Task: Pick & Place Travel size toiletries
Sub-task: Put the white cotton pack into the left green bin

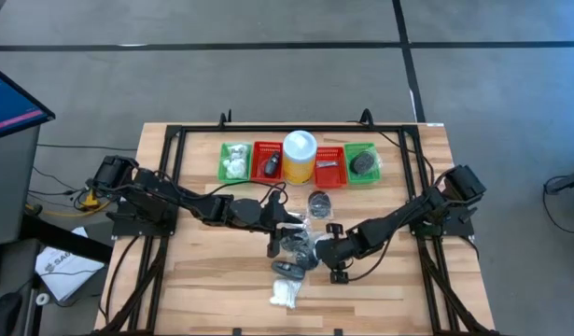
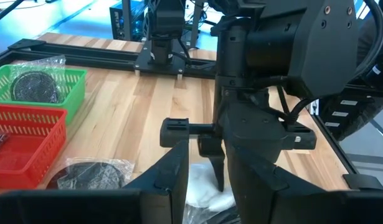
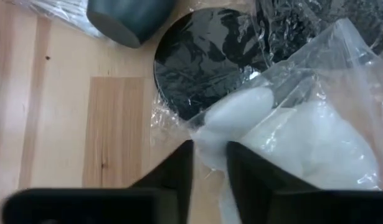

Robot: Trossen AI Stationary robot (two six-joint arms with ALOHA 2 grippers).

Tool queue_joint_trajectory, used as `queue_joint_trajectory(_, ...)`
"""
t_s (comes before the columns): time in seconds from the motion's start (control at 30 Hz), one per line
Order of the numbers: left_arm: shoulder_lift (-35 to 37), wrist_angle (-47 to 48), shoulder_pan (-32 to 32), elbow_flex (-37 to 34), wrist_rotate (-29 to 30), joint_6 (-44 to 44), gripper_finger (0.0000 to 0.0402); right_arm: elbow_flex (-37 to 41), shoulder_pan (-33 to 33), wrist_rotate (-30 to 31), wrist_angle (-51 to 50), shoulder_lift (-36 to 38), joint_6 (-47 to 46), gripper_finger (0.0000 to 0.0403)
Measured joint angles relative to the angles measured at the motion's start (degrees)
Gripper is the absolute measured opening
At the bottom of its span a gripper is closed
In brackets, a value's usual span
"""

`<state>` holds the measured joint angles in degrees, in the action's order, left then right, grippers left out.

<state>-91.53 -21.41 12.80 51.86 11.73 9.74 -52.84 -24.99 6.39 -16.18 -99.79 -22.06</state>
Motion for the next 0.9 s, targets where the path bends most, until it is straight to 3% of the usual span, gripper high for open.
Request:
queue_joint_trajectory(0.13,0.0,0.0,0.0,0.0,0.0,0.0,0.0103,0.0,0.0,1.0,0.0,0.0,0.1,0.0009)
queue_joint_trajectory(0.37,0.0,0.0,0.0,0.0,0.0,0.0,0.0103,-0.3,-0.1,4.1,-0.9,0.0,0.1,0.0002)
queue_joint_trajectory(0.9,0.0,0.0,0.0,0.0,0.0,-0.3,0.0103,-14.7,-3.6,15.5,-21.6,2.0,3.7,0.0000)
